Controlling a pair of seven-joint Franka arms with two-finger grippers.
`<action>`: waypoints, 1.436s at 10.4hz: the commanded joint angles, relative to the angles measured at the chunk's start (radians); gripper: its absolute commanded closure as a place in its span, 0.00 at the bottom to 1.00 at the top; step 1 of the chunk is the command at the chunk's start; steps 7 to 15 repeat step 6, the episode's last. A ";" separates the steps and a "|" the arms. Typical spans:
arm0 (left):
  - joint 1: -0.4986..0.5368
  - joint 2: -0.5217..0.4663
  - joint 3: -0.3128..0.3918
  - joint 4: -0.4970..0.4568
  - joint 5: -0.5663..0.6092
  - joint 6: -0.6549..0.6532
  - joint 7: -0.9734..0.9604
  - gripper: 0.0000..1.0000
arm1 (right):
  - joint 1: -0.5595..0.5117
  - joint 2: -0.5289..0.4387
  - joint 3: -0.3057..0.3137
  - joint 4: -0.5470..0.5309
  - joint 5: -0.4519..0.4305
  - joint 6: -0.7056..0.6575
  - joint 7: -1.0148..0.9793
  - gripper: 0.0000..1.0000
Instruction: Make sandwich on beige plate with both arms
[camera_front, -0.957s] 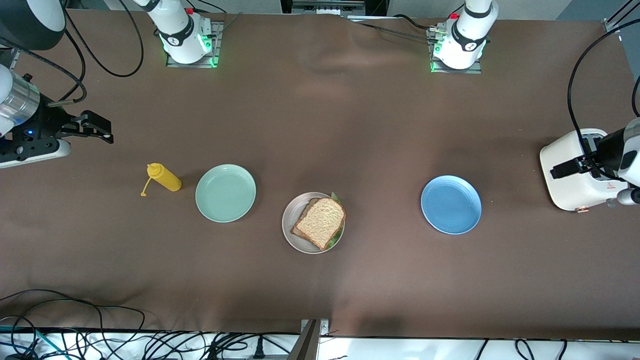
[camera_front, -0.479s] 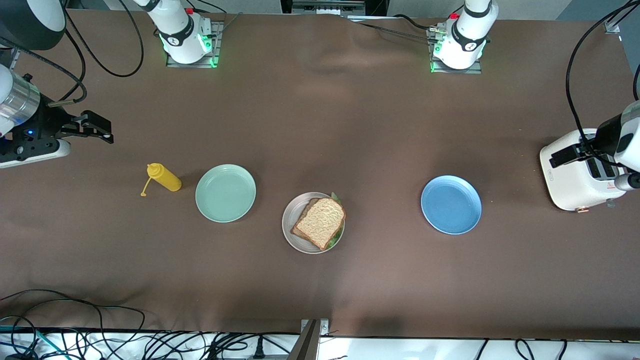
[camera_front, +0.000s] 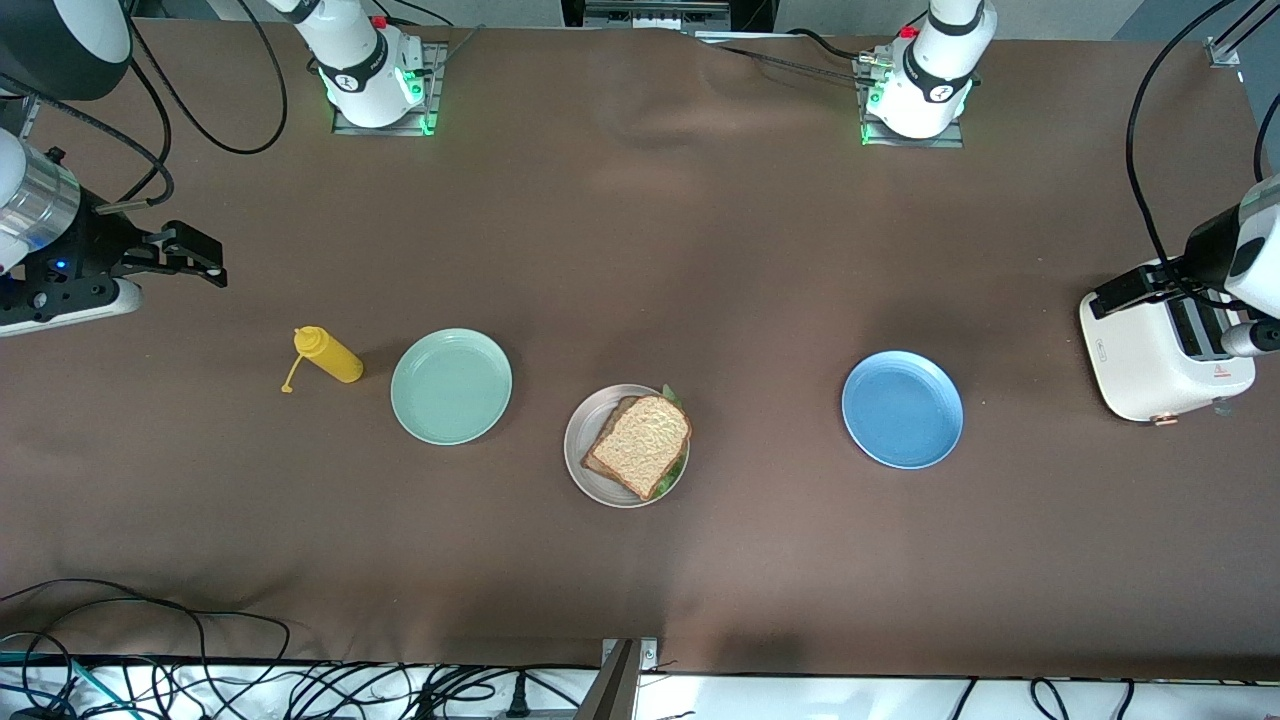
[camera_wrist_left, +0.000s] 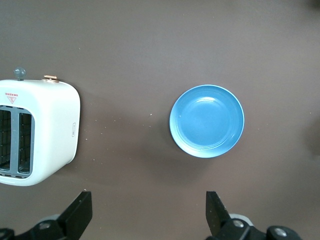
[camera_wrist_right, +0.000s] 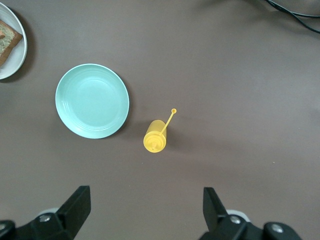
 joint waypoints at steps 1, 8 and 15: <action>0.012 -0.023 -0.008 -0.029 -0.023 0.015 0.038 0.00 | 0.002 0.004 -0.001 0.016 0.005 -0.014 0.003 0.00; 0.008 -0.012 -0.009 -0.019 -0.020 0.011 0.041 0.00 | 0.002 0.004 -0.001 0.016 0.005 -0.014 0.009 0.00; 0.008 -0.012 -0.009 -0.019 -0.020 0.011 0.041 0.00 | 0.002 0.004 -0.001 0.016 0.005 -0.014 0.009 0.00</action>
